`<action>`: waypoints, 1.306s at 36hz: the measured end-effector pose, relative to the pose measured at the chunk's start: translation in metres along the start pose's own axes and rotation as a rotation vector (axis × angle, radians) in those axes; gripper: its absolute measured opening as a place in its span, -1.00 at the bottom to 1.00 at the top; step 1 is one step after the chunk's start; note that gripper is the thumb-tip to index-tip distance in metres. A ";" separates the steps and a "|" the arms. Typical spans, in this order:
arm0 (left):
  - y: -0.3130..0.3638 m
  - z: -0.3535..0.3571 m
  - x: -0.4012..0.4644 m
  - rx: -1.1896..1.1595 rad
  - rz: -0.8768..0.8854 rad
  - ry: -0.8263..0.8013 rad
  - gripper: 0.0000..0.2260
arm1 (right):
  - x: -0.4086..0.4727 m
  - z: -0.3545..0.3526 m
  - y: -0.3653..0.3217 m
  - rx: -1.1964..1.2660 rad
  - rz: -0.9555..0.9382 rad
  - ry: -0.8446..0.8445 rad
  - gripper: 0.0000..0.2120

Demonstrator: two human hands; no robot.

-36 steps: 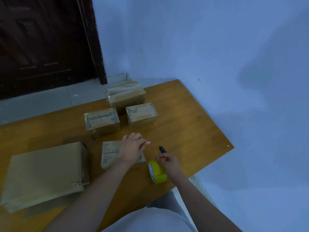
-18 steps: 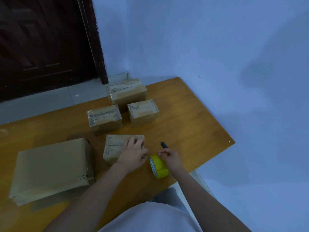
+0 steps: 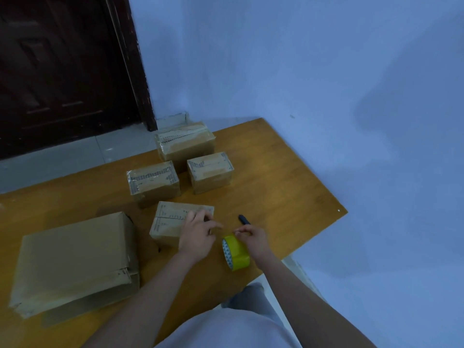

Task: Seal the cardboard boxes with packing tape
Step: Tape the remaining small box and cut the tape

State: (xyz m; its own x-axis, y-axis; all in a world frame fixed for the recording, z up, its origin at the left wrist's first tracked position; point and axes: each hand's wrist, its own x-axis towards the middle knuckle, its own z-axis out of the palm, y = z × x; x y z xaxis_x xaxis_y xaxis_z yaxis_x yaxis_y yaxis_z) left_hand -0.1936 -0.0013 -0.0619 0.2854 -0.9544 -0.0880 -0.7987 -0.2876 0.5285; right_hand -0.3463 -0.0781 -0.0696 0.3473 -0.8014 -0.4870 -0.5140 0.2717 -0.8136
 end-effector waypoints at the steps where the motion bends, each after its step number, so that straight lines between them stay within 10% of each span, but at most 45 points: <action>1: -0.001 -0.002 0.000 -0.009 0.004 -0.020 -0.74 | 0.000 -0.001 0.000 -0.003 0.005 -0.002 -0.87; 14: -0.025 -0.018 -0.020 0.135 0.208 0.138 -0.75 | 0.006 -0.017 -0.002 0.079 0.014 0.107 -0.91; 17: -0.009 -0.021 -0.017 0.217 -0.009 0.362 -0.92 | 0.005 -0.016 -0.005 0.092 0.010 0.107 -0.88; 23: 0.007 -0.029 0.002 0.153 -0.589 -0.077 -0.14 | 0.000 -0.015 -0.014 0.060 -0.047 0.082 -0.81; 35: -0.026 -0.034 0.014 0.197 0.069 -0.303 -0.28 | -0.006 -0.030 -0.049 0.045 -0.124 0.053 -0.90; 47: 0.036 -0.059 0.024 -0.456 0.054 0.098 -0.81 | -0.009 -0.020 -0.103 -0.038 -0.330 0.005 -0.92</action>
State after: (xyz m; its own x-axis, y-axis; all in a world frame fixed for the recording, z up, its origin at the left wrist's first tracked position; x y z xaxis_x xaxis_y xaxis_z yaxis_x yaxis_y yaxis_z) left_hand -0.1838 -0.0301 0.0045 0.3164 -0.9484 0.0184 -0.5056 -0.1522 0.8493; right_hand -0.3122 -0.1095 0.0254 0.4960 -0.8457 -0.1971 -0.4035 -0.0235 -0.9147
